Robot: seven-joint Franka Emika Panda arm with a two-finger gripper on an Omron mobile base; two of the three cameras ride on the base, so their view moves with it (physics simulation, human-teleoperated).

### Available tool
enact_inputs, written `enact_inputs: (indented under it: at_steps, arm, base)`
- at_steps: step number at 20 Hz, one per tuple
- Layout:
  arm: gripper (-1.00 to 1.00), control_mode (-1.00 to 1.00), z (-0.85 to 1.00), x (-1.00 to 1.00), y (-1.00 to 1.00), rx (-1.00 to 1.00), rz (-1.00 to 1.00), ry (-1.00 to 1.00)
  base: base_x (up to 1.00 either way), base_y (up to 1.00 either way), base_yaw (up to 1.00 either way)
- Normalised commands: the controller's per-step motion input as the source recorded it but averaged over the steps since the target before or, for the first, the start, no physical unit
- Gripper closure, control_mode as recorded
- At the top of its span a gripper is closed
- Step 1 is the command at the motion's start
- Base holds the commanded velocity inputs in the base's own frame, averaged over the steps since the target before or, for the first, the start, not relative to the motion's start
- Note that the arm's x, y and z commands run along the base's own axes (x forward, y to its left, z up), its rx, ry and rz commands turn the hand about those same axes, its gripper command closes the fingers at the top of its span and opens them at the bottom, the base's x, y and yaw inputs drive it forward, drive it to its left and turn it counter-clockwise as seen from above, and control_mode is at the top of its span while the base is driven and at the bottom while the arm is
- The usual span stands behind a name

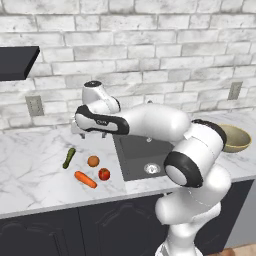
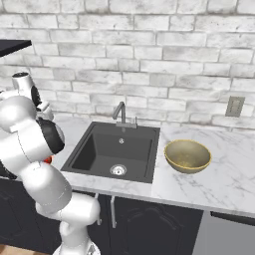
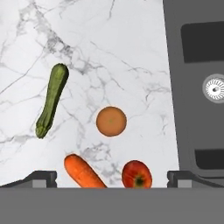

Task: There is a mixed pile of frozen fruits and vegetables on the counter. Locate all the frozen vegetables and place the items in a bowl on the counter. Take all the frozen fruits and defrost them in a running sink.

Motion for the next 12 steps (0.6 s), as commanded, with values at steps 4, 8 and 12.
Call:
enact_inputs:
  at_steps: [4, 8, 12]
  arm:
    - [-1.00, -1.00, -0.14, 0.13, 0.26, 0.00, 0.00, 0.01]
    - [-1.00, -1.00, -0.20, 0.17, 0.28, 0.00, 0.00, 0.00]
    - [-1.00, -1.00, -0.18, 0.14, 0.24, 0.00, 0.00, 0.00]
  base:
    - [0.00, 0.00, 0.00]
    - [0.00, 0.00, 0.00]
    - [0.00, 0.00, 0.00]
